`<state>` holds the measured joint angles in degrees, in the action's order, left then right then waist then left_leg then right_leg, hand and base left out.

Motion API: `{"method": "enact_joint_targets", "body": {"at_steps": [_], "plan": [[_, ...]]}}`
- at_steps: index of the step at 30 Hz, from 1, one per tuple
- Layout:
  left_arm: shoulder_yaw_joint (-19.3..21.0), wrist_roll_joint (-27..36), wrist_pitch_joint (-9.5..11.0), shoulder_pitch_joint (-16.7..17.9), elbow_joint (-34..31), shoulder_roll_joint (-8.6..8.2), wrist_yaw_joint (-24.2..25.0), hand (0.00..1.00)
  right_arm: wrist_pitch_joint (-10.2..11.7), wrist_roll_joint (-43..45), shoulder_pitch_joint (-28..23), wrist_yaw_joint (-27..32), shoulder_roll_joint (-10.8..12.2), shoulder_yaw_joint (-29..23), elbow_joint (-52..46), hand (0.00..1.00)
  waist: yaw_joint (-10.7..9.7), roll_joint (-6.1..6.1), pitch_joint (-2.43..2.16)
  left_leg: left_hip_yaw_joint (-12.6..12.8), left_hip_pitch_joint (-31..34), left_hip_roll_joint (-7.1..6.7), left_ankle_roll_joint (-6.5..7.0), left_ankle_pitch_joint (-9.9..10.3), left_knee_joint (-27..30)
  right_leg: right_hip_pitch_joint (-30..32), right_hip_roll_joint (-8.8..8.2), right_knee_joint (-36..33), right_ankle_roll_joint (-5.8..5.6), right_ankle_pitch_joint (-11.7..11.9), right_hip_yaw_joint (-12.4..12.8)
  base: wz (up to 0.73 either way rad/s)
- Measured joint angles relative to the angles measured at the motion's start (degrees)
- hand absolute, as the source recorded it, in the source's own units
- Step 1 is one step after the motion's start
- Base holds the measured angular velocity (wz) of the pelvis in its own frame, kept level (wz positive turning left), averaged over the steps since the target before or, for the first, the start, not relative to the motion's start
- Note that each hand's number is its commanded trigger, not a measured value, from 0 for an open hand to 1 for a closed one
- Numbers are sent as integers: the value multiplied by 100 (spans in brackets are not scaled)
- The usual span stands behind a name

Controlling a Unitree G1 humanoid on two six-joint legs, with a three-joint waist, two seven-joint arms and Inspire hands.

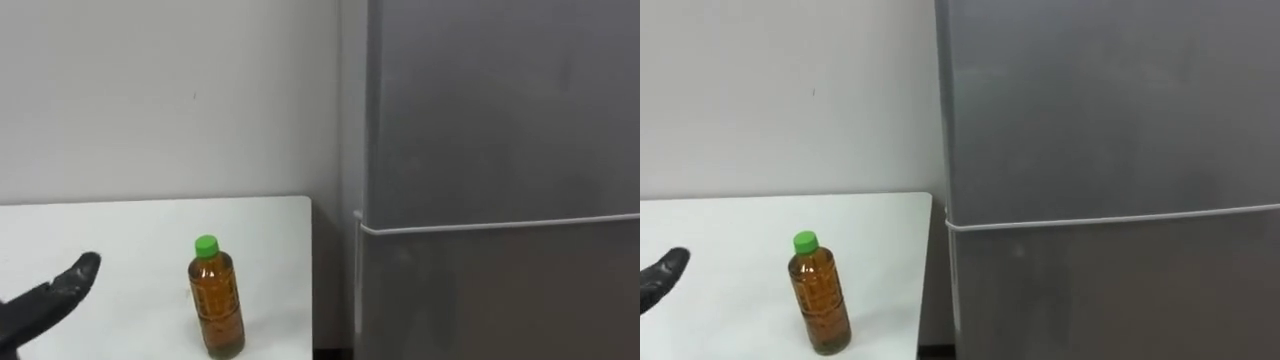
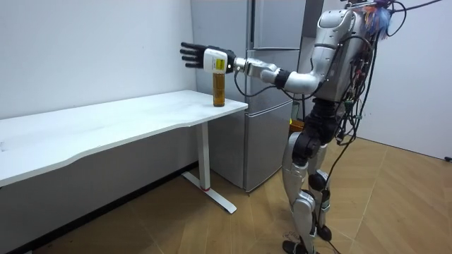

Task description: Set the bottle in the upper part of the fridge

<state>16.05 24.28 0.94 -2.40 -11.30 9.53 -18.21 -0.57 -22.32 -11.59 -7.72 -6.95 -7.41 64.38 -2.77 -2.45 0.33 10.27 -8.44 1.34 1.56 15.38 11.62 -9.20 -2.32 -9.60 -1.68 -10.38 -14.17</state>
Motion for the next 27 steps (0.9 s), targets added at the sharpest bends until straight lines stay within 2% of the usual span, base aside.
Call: {"method": "enact_joint_targets", "body": {"at_steps": [3,8,11,13,14,16,18,22,24,27], "plan": [[-261,-42,-21,-190,-49,1,231,0,0,6,145,-69,3,61,172,0,-140,9,6,-1,6,-1,1,-3,17,5,-5,-5,0,0,17,0],[-704,-202,-198,-211,-181,-1,793,0,-10,2,272,-124,53,119,197,0,-328,67,35,1,36,3,2,-4,34,25,-11,1,0,0,4,0],[-992,-238,-262,-335,-231,-2,1017,0,-34,-41,329,-116,51,174,202,0,-398,61,28,0,132,1,3,-2,82,131,-21,-8,0,0,16,0],[-1236,-245,-355,-446,-238,-7,1163,0,-63,-63,355,-107,38,175,220,0,-402,30,9,22,183,3,3,-3,110,188,-11,-4,0,0,111,-8],[-1284,-246,-374,-458,-237,-12,1189,0,-75,-63,363,-104,34,180,228,0,-418,21,5,35,178,4,3,-3,112,186,-9,0,0,0,121,-8],[-1368,-247,-495,-532,-236,-145,1295,0,-74,-67,384,-101,32,207,239,0,-530,-6,-11,45,143,3,2,-5,113,160,-4,-1,1,1,137,-5],[-1430,-247,-567,-642,-235,-232,1405,0,-77,-77,390,-97,33,236,263,0,-585,-2,3,56,105,3,1,-5,110,126,0,-1,1,0,140,-2],[-1595,-229,-599,-789,-235,-232,1578,0,-87,-80,488,-105,13,381,283,0,-665,20,17,80,94,3,0,-5,112,126,1,-11,1,0,158,-3],[-1671,-191,-677,-926,-234,-232,1736,0,-178,-78,534,-113,3,399,287,0,-675,50,35,81,95,4,1,-6,113,132,-3,-20,1,0,170,0],[-1690,-138,-741,-994,-234,-229,1884,0,-208,-35,558,-115,0,410,290,0,-674,61,36,104,98,7,2,-6,113,138,2,-15,1,0,218,-3]]}}
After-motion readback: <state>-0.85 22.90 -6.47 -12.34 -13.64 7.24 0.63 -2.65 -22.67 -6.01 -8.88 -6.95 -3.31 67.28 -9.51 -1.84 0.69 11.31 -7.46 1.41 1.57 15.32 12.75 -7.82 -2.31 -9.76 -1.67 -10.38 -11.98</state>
